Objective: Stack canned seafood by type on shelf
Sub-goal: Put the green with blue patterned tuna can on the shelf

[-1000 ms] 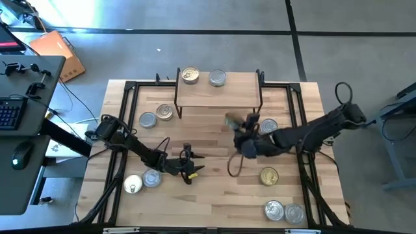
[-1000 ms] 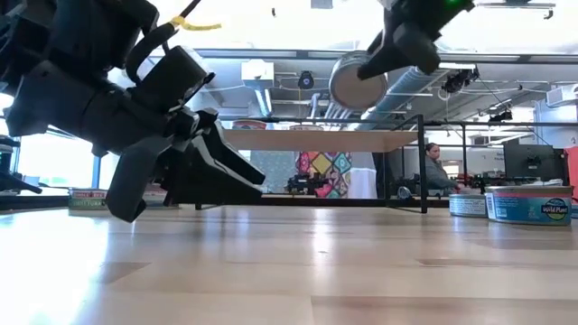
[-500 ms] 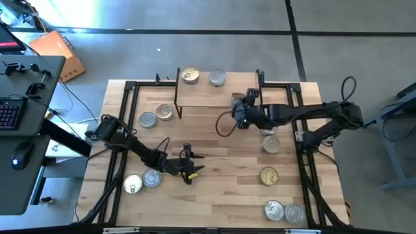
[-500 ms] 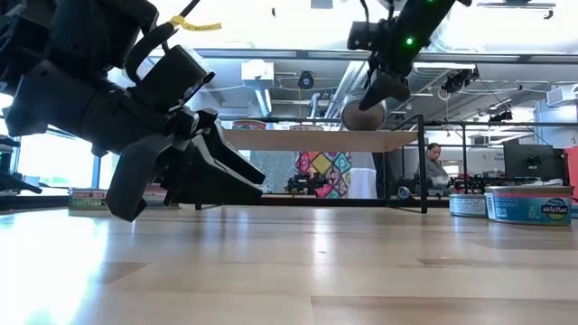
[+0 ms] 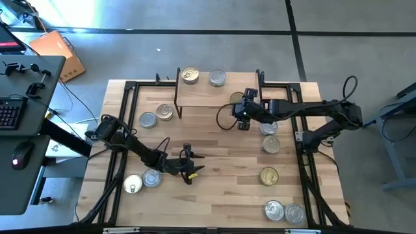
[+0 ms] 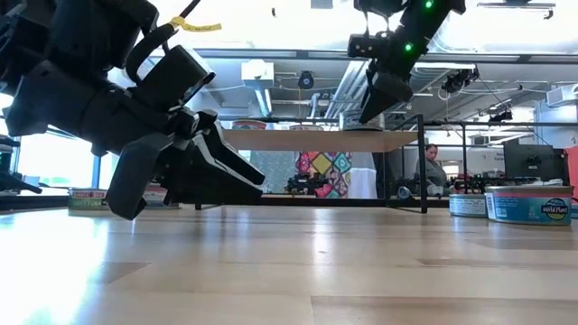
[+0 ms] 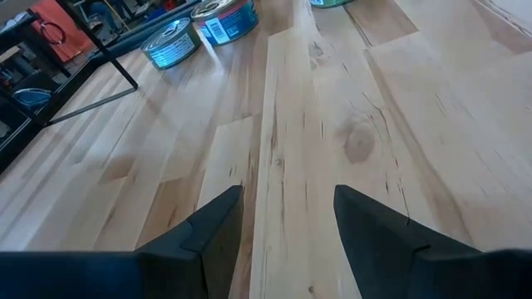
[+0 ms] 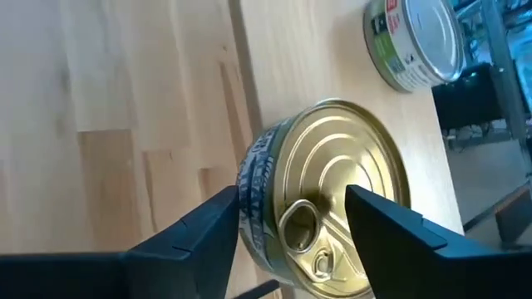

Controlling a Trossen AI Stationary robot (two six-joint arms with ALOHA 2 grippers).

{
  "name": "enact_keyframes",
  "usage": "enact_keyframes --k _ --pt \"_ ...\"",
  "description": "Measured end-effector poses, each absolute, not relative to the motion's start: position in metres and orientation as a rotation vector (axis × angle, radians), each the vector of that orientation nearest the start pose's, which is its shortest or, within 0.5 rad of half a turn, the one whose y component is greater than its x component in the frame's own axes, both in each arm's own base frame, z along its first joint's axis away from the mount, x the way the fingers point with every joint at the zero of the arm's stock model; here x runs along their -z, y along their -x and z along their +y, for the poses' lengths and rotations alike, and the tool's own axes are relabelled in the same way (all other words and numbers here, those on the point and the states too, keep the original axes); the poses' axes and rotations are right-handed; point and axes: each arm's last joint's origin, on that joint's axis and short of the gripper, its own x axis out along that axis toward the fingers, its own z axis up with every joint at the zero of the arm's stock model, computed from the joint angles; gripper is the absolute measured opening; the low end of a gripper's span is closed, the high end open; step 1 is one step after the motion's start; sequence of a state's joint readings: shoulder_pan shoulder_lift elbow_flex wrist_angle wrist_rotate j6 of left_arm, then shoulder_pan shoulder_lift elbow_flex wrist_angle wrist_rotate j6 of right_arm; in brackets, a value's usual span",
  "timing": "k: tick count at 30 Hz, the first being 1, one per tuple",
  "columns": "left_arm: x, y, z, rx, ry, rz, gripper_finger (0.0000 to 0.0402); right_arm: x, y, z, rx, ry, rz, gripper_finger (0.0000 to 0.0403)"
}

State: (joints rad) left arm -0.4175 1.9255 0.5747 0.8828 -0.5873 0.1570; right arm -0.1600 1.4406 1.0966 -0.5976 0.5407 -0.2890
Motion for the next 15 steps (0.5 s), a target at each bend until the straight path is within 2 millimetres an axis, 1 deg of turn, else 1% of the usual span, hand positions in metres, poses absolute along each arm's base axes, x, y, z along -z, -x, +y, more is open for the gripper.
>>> enact_keyframes --k 4,7,10,15 --pt "-0.083 -0.286 -0.109 -0.137 -0.369 0.430 0.0184 -0.264 -0.283 -0.068 0.528 0.426 1.041 0.0211" --pt "-0.083 -0.285 -0.109 -0.138 -0.363 0.435 0.0184 -0.264 -0.282 -0.075 0.508 0.385 1.039 0.0208" --pt "-0.082 -0.285 -0.109 -0.138 -0.364 0.438 0.0184 -0.265 -0.281 -0.083 0.505 0.327 1.023 0.0189" --pt "-0.082 -0.285 -0.109 -0.138 -0.364 0.438 0.0184 -0.268 -0.277 -0.096 0.545 0.268 1.019 0.0144"
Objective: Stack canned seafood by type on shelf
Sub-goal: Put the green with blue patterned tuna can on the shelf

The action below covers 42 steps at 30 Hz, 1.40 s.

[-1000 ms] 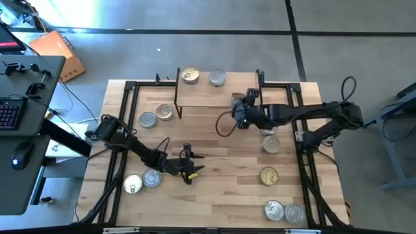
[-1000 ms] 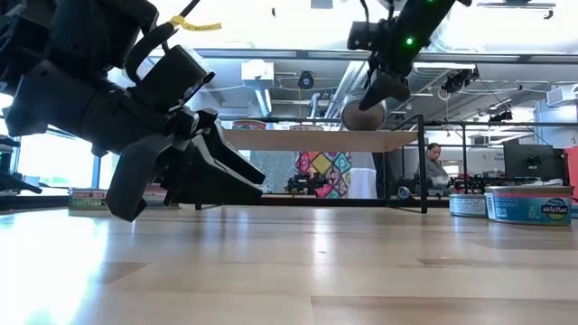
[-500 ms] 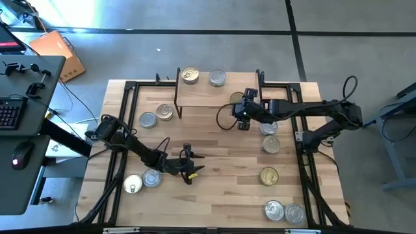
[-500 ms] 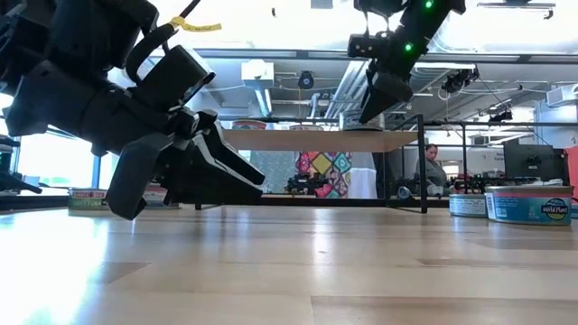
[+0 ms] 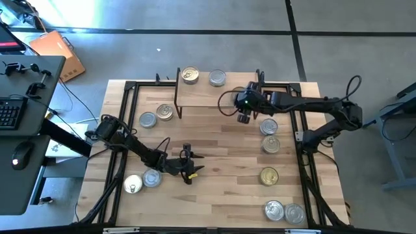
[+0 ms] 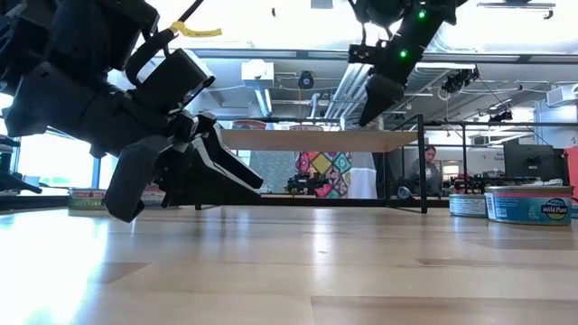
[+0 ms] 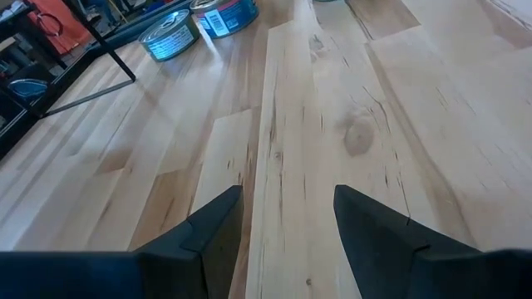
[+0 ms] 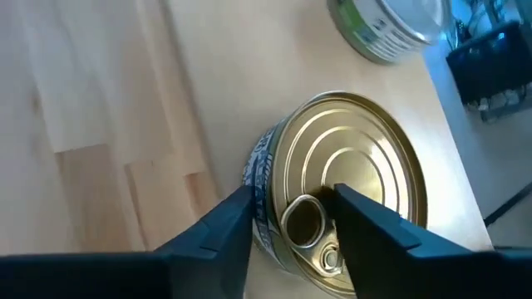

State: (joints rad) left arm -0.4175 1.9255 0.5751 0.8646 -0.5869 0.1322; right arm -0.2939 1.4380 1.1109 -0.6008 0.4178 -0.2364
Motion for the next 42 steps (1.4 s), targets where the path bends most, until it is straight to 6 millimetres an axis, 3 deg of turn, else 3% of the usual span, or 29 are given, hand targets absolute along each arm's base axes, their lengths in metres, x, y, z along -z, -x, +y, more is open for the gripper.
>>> enact_keyframes --k 12,23,37,42 --pt "-0.082 -0.285 -0.109 -0.138 -0.364 0.438 0.0184 -0.280 -0.264 -0.135 0.651 0.223 1.027 0.0100" --pt "-0.082 -0.285 -0.109 -0.138 -0.364 0.438 0.0184 -0.281 -0.252 -0.164 0.599 0.174 0.984 0.0081" --pt "-0.082 -0.287 -0.105 -0.150 -0.360 0.439 0.0184 -0.286 -0.256 -0.169 0.507 0.217 0.903 0.0078" --pt "-0.082 -0.287 -0.105 -0.150 -0.360 0.440 0.0184 -0.298 -0.253 -0.170 0.756 0.125 0.910 0.0078"
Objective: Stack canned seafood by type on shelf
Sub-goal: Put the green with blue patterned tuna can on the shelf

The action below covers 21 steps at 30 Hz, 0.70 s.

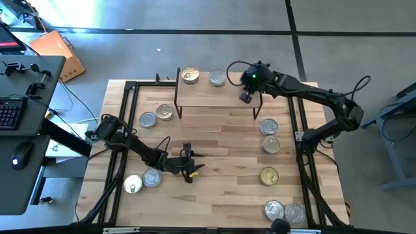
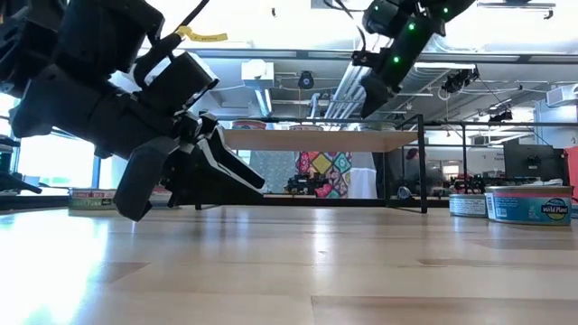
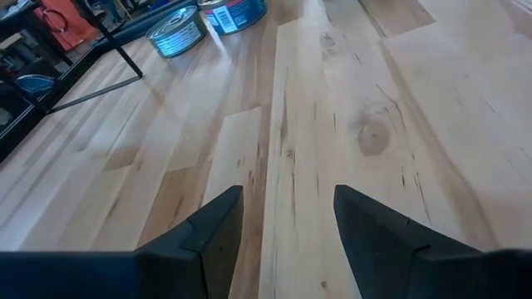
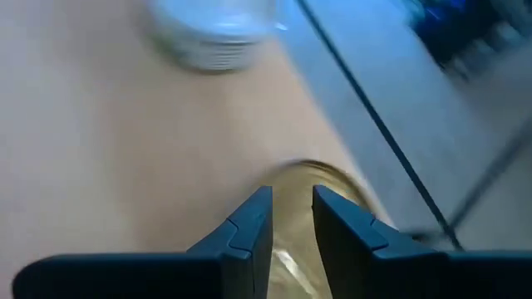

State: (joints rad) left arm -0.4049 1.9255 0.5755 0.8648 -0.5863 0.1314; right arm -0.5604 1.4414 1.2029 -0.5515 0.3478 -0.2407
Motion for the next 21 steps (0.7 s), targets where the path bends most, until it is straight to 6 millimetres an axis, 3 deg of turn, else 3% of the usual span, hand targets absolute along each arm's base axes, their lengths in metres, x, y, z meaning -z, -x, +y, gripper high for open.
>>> enact_keyframes --k 3,7,12,21 --pt "-0.082 -0.287 -0.105 -0.150 -0.359 0.439 0.0184 -0.310 -0.246 -0.177 0.867 0.014 0.894 0.0078" --pt "-0.082 -0.287 -0.106 -0.151 -0.352 0.438 0.0184 -0.316 -0.235 -0.187 0.873 -0.154 0.868 0.0078" --pt "-0.082 -0.287 -0.106 -0.151 -0.352 0.438 0.0184 -0.305 -0.231 -0.197 0.885 -0.220 0.903 0.0078" --pt "-0.082 -0.287 -0.104 -0.157 -0.351 0.439 0.0184 -0.276 -0.252 -0.216 0.866 -0.174 0.965 0.0078"
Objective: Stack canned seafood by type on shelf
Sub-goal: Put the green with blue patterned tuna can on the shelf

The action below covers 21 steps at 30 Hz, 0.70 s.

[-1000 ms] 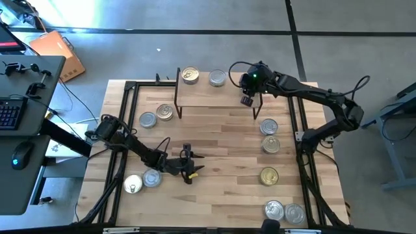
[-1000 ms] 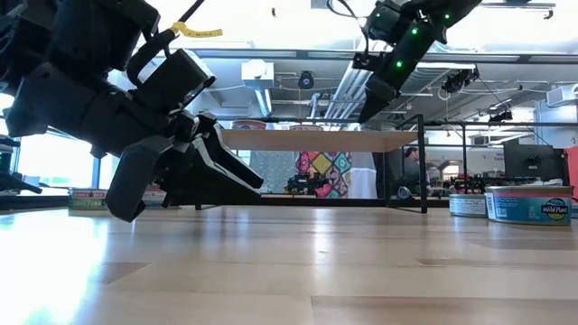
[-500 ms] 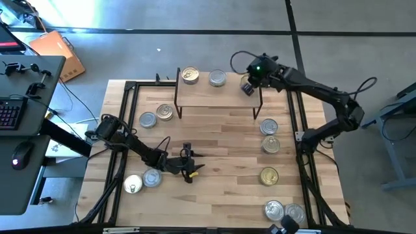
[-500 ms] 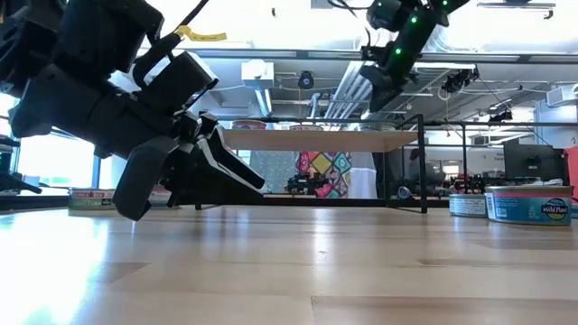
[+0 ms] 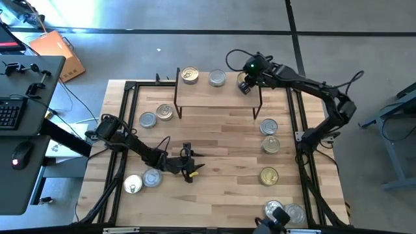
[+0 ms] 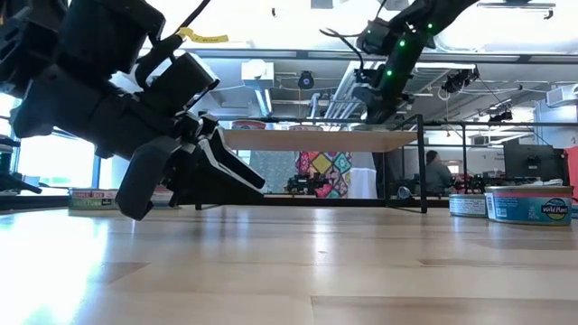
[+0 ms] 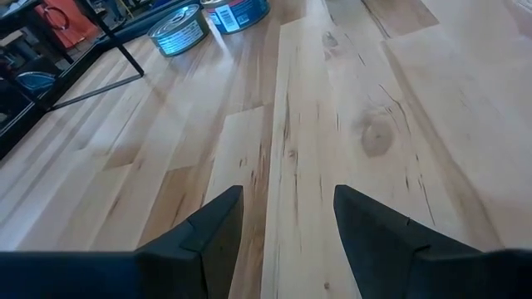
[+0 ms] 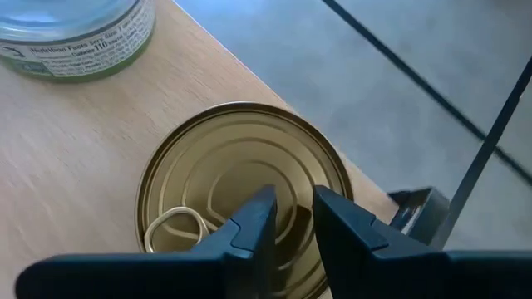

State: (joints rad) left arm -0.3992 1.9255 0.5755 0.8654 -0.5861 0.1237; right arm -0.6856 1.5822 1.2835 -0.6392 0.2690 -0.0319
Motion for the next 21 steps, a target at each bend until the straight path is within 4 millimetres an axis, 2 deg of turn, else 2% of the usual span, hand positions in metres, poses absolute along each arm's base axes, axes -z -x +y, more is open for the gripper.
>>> enact_keyframes --k 7,14,17,21 --pt "-0.082 -0.287 -0.104 -0.159 -0.340 0.438 0.0184 -0.277 -0.253 -0.216 0.795 -0.035 0.996 0.0078" --pt "-0.082 -0.287 -0.104 -0.161 -0.333 0.438 0.0184 -0.281 -0.256 -0.216 0.794 -0.007 0.956 0.0078" --pt "-0.083 -0.287 -0.104 -0.161 -0.331 0.435 0.0184 -0.289 -0.256 -0.211 0.788 -0.009 0.893 0.0078" --pt "-0.085 -0.289 -0.104 -0.168 -0.297 0.411 0.0184 -0.317 -0.251 -0.198 0.762 -0.021 0.737 0.0078"
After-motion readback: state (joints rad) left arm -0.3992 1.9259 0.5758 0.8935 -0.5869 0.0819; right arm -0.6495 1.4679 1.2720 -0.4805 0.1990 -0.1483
